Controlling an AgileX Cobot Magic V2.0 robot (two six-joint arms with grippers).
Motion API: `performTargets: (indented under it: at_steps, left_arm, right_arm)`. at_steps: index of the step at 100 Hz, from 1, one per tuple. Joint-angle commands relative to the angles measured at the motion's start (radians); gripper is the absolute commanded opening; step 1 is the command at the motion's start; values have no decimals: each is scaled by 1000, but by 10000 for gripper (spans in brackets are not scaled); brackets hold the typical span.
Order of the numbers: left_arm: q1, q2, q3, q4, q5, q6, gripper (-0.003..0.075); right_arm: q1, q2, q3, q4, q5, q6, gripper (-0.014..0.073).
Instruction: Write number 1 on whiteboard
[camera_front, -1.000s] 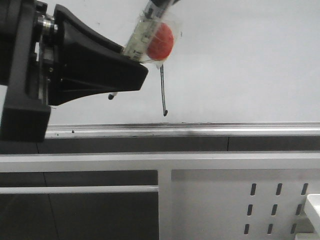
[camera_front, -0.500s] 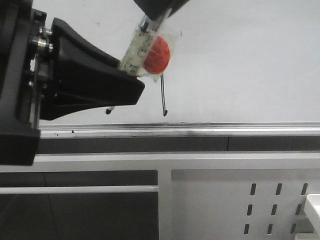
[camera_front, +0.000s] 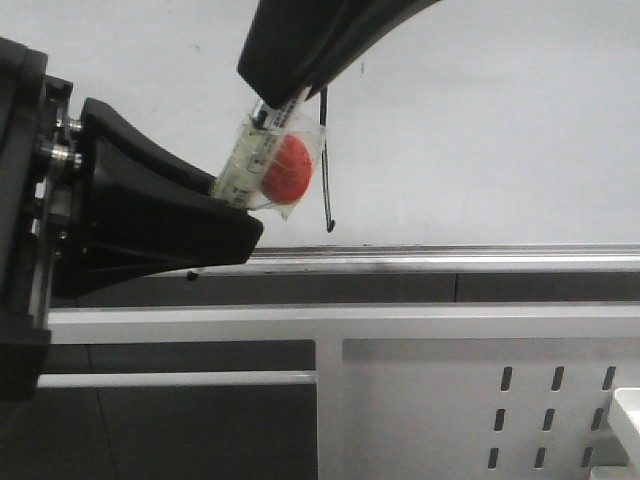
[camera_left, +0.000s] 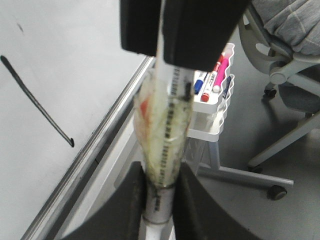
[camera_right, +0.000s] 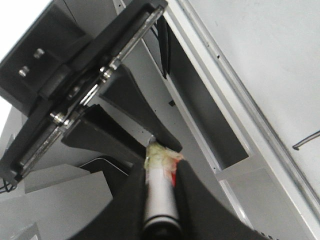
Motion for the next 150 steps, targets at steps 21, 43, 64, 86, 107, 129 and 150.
performTargets:
  at_steps: [21,43,64,86,107,129,150]
  left_arm:
    - [-4,-17,-18,-51,-57,-21,-20]
    - [-4,-17,-18,-51,-57,-21,-20]
    - [-4,-17,-18,-132,-54,-21,-20]
    - [-4,-17,23,-385,-95,28,-20]
    - [-4,-15,114,-780,-223,146,-20]
    - [-20,65,133,-900,-387,140,-20]
    - [-59,193,133,-1038,-513,140,-20]
  right_arm:
    - [-4,-19,-6,-15,-95,-6,-71]
    - [-4,-23,-10,-9,-95,-6,139]
    - [-6,-56,-47,-24,-127,3,480]
    - [-74,-160,-98,-54,-133,3,346]
    - [-173,-251,-98,-56,-118,3,125]
    - [-186,-269,-98,-56,-111,3,-77]
    - [-186,-258,-98,-56,-99,3,-77]
